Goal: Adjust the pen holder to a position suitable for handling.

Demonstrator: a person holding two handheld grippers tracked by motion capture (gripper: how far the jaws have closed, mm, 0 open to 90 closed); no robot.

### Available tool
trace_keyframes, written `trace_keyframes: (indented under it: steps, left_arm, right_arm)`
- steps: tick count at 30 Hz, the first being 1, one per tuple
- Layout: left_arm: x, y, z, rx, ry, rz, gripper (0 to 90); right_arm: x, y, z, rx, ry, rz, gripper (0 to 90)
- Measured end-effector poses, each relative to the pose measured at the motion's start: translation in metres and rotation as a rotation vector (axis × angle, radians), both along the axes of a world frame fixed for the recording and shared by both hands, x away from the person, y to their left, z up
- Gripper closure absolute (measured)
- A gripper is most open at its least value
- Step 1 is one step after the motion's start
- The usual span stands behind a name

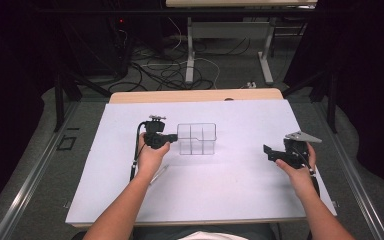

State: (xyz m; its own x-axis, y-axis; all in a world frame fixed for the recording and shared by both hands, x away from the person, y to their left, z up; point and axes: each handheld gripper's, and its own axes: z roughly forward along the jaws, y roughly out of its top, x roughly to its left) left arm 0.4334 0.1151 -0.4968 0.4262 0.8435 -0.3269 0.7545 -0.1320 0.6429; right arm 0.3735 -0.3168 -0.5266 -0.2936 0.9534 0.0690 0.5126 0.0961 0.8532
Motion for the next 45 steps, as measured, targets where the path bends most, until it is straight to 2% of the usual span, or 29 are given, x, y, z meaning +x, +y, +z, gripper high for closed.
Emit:
trace_keyframes:
  steps: [8,15,18,26,28,36,41,45]
  left_arm:
    - [-0.001,-0.001,-0.001,-0.002,-0.004,-0.026,90.0]
    - [-0.004,0.009,0.003,0.004,-0.027,-0.036,89.0]
    - [-0.008,0.015,0.005,-0.009,-0.016,-0.055,84.7]
    - [-0.024,0.032,0.008,-0.009,-0.035,-0.127,71.2]
    - [-0.028,0.036,0.009,-0.009,-0.024,-0.136,67.2]
    - [-0.037,0.047,0.014,0.045,-0.051,-0.143,51.6]
    - [-0.04,0.052,0.014,0.104,-0.05,-0.144,41.8]
    - [-0.041,0.054,0.013,0.139,-0.032,-0.141,35.3]
  right_arm:
    - [0.0,0.001,0.0,0.002,0.0,0.004,14.4]
    - [-0.001,0.0,0.0,-0.003,-0.004,0.004,14.4]
    - [-0.001,-0.001,0.0,0.003,-0.003,0.0,14.5]
    - [-0.003,-0.003,0.002,-0.006,-0.009,0.004,14.5]
    - [-0.002,-0.002,0.002,-0.003,-0.004,0.004,14.4]
    - [-0.002,0.001,0.003,-0.003,-0.008,0.01,14.5]
    - [-0.003,0.0,0.002,-0.009,-0.012,0.016,14.4]
    - [-0.003,0.0,0.003,-0.006,-0.008,0.012,14.5]
